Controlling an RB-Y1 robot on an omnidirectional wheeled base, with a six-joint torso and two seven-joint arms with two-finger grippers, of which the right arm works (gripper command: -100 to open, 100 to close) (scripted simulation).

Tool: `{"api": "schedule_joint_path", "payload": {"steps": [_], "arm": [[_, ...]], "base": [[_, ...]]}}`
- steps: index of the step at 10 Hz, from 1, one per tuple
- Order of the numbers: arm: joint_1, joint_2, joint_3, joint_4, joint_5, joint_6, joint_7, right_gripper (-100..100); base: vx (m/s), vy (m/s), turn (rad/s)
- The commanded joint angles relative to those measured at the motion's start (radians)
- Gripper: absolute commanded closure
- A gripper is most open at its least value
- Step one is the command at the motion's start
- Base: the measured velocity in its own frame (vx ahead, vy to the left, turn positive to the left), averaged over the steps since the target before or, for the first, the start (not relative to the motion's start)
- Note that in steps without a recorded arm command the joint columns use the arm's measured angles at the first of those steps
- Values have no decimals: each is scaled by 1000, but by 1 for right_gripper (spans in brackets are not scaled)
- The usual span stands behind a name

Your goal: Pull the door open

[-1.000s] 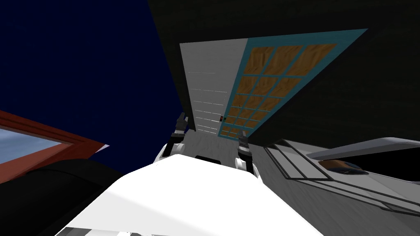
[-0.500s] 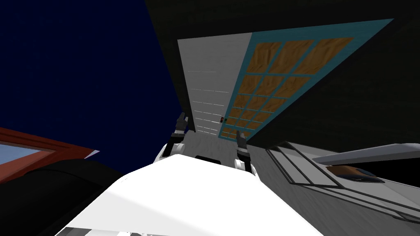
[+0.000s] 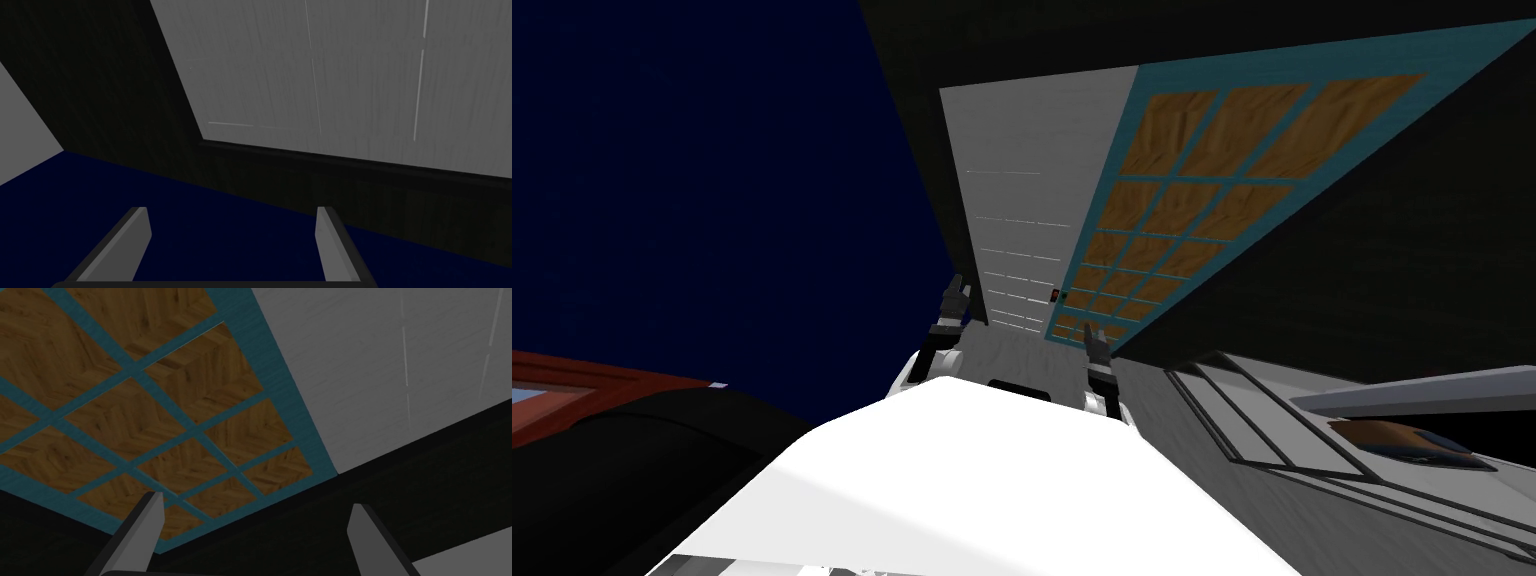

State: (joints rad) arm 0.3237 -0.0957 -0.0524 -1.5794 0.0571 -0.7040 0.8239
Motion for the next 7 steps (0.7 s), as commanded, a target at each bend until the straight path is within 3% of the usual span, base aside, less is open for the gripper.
{"api": "schedule_joint_path", "payload": {"steps": [1, 7], "arm": [[-3, -2, -2, 34, 2, -6, 37, -100], [-29, -3, -13, 171, 10, -26, 161, -100]], "base": [[98, 25, 5], [97, 10, 7]]}}
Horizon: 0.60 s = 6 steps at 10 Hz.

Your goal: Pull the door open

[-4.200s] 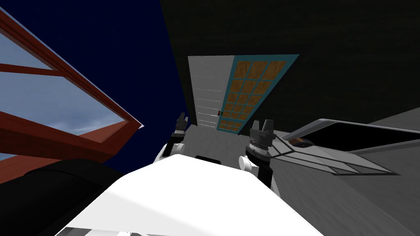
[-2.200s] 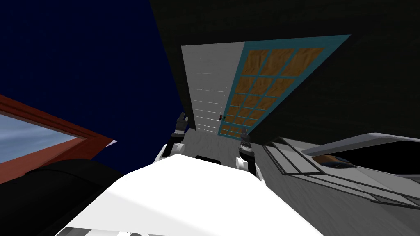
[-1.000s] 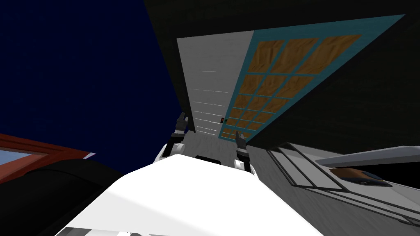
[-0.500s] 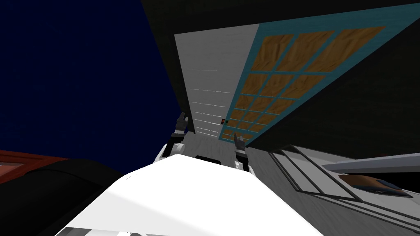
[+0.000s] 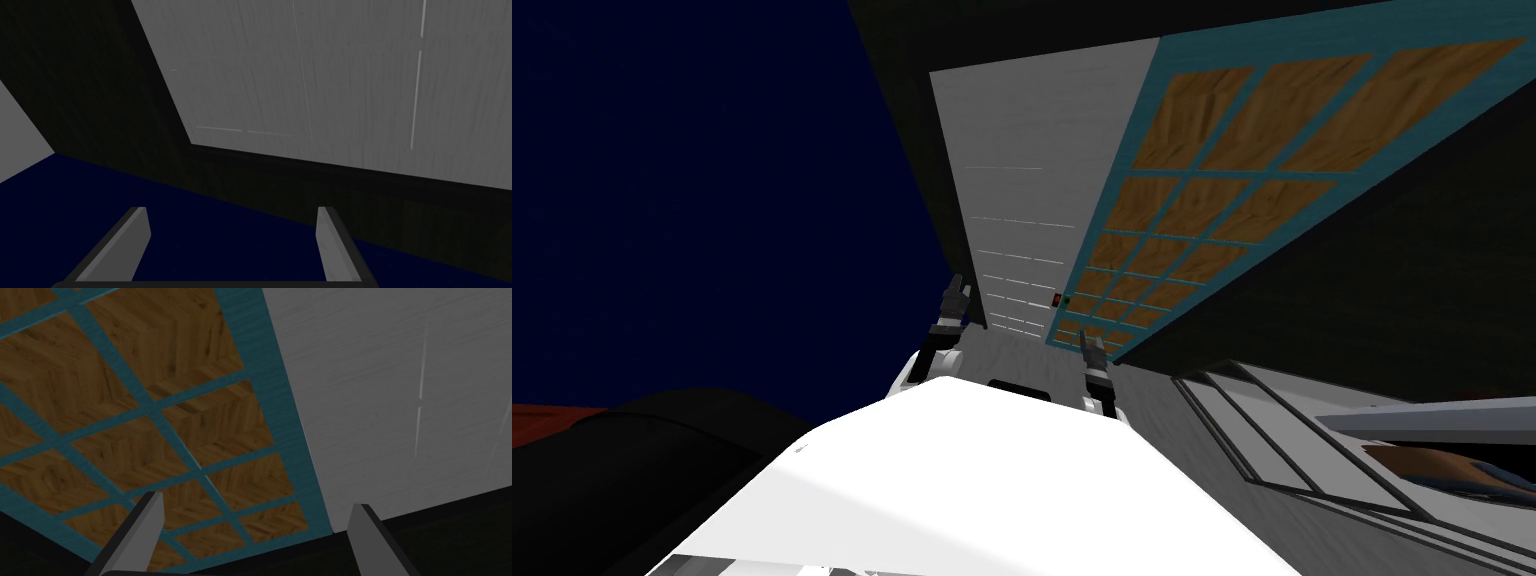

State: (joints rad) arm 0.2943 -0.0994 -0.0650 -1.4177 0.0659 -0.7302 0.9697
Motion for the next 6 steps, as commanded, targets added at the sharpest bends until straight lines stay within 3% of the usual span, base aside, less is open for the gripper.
{"api": "schedule_joint_path", "payload": {"steps": [1, 6], "arm": [[-4, 1, -2, 31, 3, -3, 35, -100], [-25, 2, -10, 137, 9, -19, 131, -100]], "base": [[95, 12, 7], [101, 8, 6]]}}
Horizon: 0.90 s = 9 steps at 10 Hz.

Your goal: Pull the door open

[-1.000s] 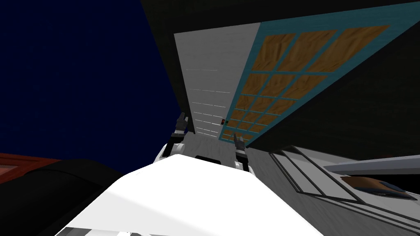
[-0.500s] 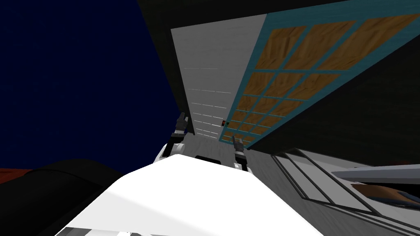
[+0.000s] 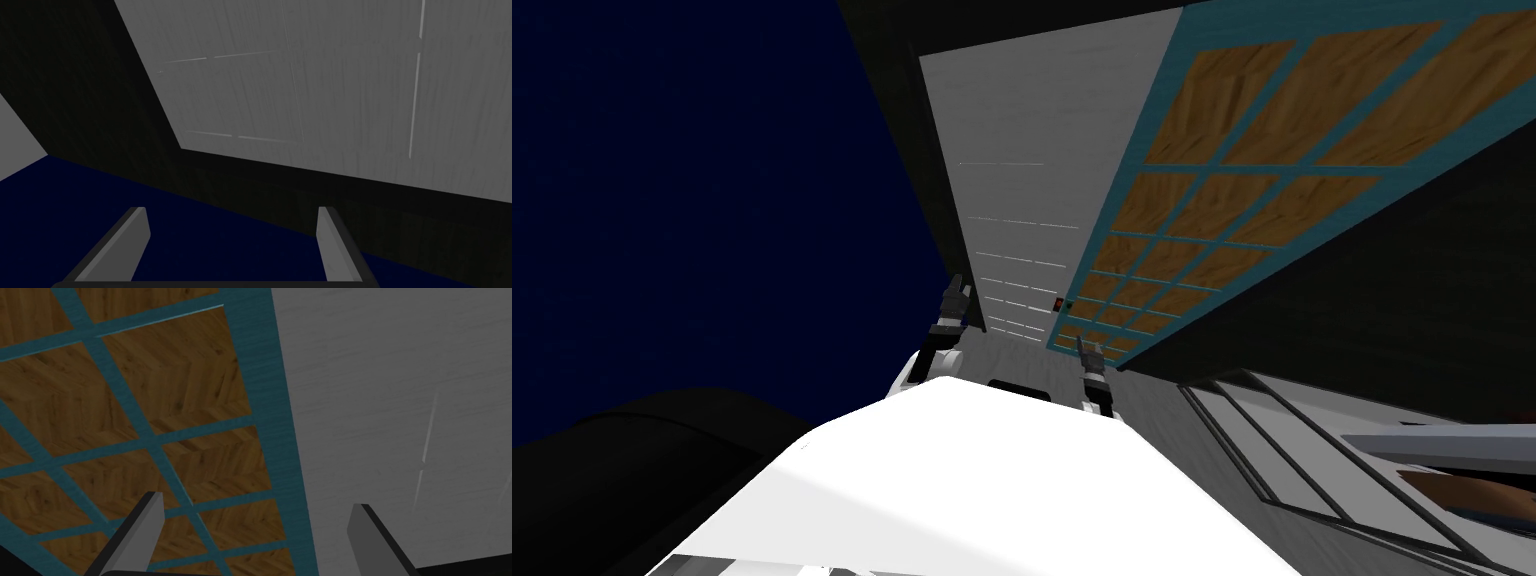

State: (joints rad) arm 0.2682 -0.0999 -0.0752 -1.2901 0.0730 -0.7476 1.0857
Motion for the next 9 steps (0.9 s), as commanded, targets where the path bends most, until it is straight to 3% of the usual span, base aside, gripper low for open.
{"api": "schedule_joint_path", "payload": {"steps": [1, 6, 9], "arm": [[-3, 3, -1, 28, 3, -4, 33, -100], [-22, 5, -8, 122, 8, -18, 118, -100], [-39, 8, -14, 202, 13, -30, 192, -100]], "base": [[111, 5, 9], [98, 5, 6], [136, 2, 8]]}}
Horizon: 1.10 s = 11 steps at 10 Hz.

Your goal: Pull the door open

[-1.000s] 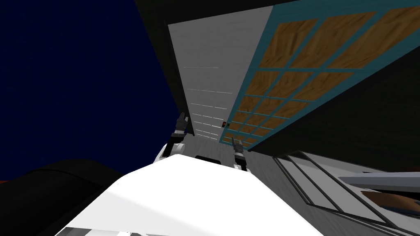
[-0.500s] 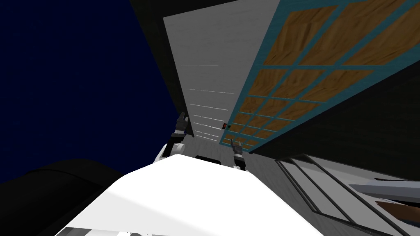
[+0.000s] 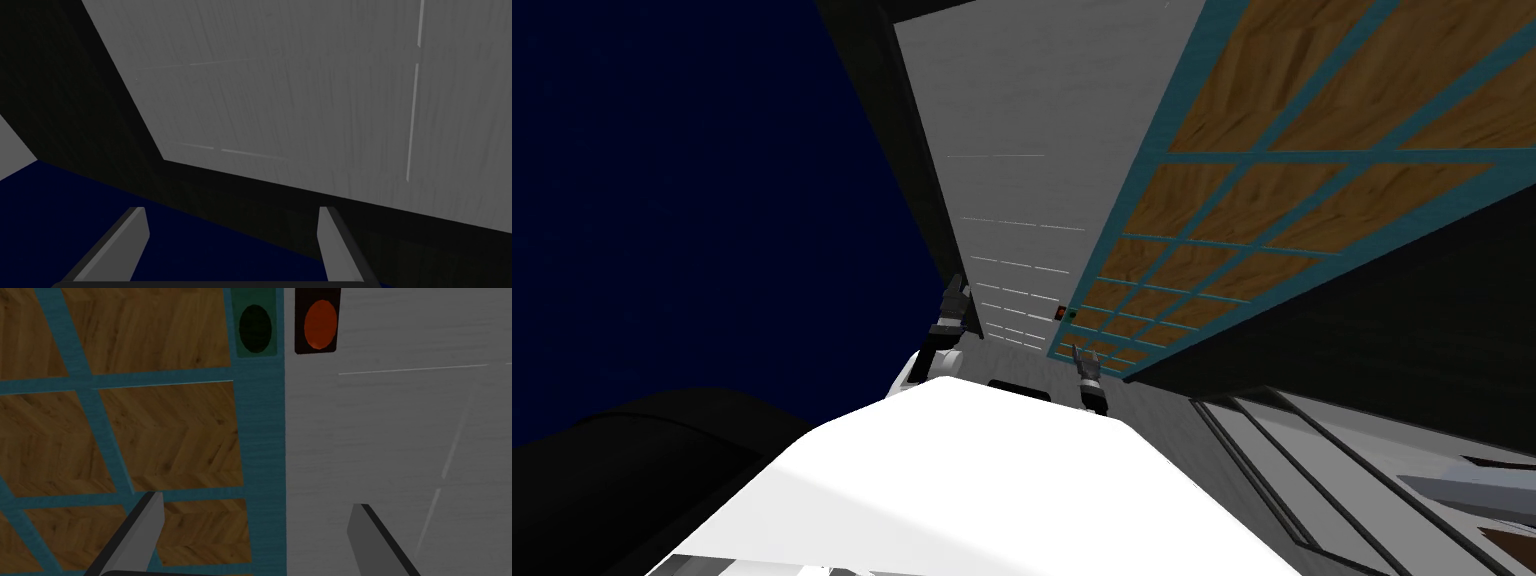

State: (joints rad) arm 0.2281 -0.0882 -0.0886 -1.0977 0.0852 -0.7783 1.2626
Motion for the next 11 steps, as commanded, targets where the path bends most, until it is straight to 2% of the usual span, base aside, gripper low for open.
{"api": "schedule_joint_path", "payload": {"steps": [1, 7, 8, 11], "arm": [[-5, -2, -3, 36, 2, -3, 39, -100], [-30, 5, -10, 131, 8, -17, 128, -100], [-29, 4, -10, 125, 7, -18, 118, -100], [-5, -6, -39, 152, -5, -17, 128, -100]], "base": [[187, 13, 7], [149, -17, 6], [71, -8, 5], [-113, 34, 7]]}}
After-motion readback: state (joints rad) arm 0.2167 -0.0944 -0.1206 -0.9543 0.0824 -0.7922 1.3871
